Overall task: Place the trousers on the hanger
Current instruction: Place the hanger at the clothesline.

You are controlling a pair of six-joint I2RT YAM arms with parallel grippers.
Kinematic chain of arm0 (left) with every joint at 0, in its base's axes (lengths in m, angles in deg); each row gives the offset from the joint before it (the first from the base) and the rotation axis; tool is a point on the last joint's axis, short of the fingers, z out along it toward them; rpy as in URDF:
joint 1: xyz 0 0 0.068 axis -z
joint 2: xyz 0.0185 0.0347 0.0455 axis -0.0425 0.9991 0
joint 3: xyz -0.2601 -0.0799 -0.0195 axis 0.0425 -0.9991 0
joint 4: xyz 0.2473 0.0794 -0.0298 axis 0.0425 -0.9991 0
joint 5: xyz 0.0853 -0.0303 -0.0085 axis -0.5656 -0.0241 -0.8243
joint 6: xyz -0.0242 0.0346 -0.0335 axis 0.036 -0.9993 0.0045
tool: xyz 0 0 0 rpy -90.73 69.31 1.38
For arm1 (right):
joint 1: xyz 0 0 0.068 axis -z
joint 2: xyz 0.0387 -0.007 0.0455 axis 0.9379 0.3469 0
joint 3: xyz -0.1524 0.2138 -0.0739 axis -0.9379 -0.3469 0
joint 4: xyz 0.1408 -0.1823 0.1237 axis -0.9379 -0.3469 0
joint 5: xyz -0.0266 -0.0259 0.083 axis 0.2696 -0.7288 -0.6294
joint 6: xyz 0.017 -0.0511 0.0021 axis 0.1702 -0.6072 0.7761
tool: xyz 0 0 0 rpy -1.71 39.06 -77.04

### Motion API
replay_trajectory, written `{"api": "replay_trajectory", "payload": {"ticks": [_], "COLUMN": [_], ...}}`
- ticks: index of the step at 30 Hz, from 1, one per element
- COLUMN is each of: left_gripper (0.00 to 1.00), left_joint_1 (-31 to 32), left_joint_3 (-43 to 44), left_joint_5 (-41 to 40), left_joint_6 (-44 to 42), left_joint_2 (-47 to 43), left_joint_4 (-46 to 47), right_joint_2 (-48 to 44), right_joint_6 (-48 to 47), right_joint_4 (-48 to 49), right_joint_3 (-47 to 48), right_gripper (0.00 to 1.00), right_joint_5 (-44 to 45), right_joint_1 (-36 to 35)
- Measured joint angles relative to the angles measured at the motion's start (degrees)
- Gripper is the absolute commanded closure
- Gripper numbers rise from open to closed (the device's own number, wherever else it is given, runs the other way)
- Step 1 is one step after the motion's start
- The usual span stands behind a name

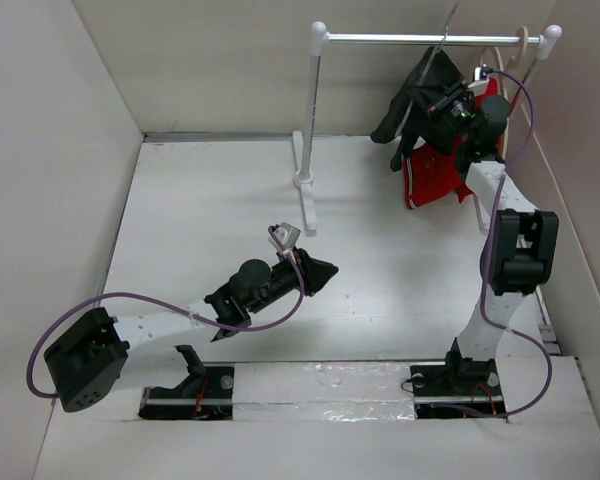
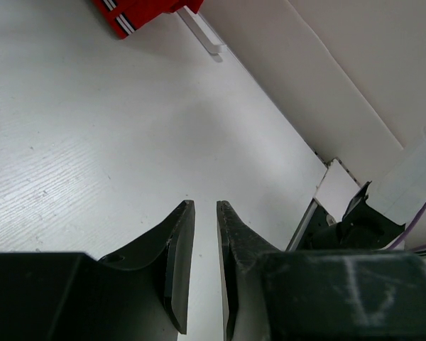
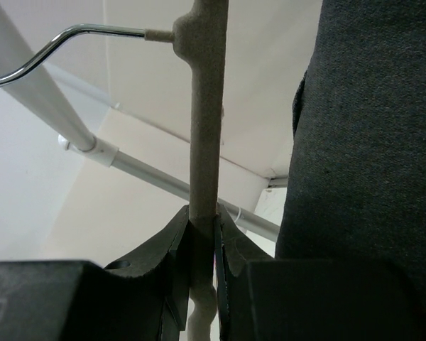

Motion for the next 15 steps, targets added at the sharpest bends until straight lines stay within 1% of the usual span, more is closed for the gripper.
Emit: {"api": "replay_trajectory", "payload": {"ticks": [10, 11, 13, 14, 15], "left_gripper": [0.83, 0.82, 0.82, 0.82, 0.82], "left_joint_1": [0.0, 0.0, 0.0, 0.0, 0.0], "left_joint_3": [0.0, 0.0, 0.0, 0.0, 0.0], "left_joint_5": [0.0, 0.0, 0.0, 0.0, 0.0], "left_joint_6": [0.0, 0.0, 0.0, 0.0, 0.0], "left_joint_2": [0.1, 0.1, 0.1, 0.1, 0.1], "left_joint_4": [-0.2, -0.2, -0.2, -0.2, -0.2], "right_joint_2": [1.3, 1.3, 1.3, 1.3, 1.3], "right_joint_6": [-1.0, -1.0, -1.0, -0.9, -0.9], "right_joint_4": [0.2, 0.5, 1.1, 1.6, 1.8], "right_joint_3": [0.3, 0.2, -0.1, -0.4, -0.4], "right_gripper": [0.99, 0.9, 0.79, 0.66, 0.61], "right_joint_5": [-0.9, -1.1, -1.3, -1.5, -1.6], "right_joint_1": [0.8, 0.8, 0.8, 0.8, 0.8]}}
